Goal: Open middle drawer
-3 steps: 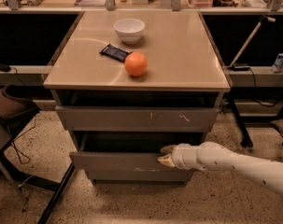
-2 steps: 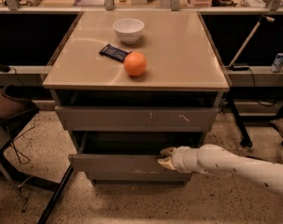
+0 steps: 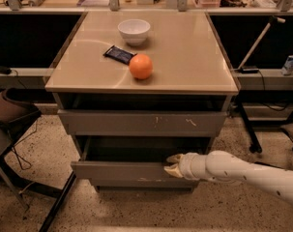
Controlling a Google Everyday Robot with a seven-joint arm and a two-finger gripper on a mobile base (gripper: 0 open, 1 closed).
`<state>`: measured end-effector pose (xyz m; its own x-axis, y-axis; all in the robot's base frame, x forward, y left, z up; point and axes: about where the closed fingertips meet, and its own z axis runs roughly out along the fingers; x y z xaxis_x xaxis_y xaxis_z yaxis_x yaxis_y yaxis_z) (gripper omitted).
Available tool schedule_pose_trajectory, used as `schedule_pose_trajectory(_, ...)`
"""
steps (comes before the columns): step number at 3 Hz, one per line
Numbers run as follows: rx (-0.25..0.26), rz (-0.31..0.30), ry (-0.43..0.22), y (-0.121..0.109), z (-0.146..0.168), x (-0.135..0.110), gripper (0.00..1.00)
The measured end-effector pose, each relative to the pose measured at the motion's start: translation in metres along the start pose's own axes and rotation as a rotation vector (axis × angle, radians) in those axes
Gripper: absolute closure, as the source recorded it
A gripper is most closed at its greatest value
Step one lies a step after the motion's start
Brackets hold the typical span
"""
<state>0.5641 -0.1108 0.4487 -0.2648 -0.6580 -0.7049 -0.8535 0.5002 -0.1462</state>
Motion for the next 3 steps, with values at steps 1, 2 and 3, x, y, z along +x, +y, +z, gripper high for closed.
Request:
schedule_pose_trajectory(1, 0.000, 0.000, 0.000, 0.000, 0.000, 0.000, 1.00)
schedule_pose_trajectory(2, -0.006, -0.018, 0.009, 0.004, 0.003, -0.001, 1.00)
schedule_pose_trajectory(3, -0.041, -0.073, 0.017, 0.023, -0.001, 0.005, 1.00)
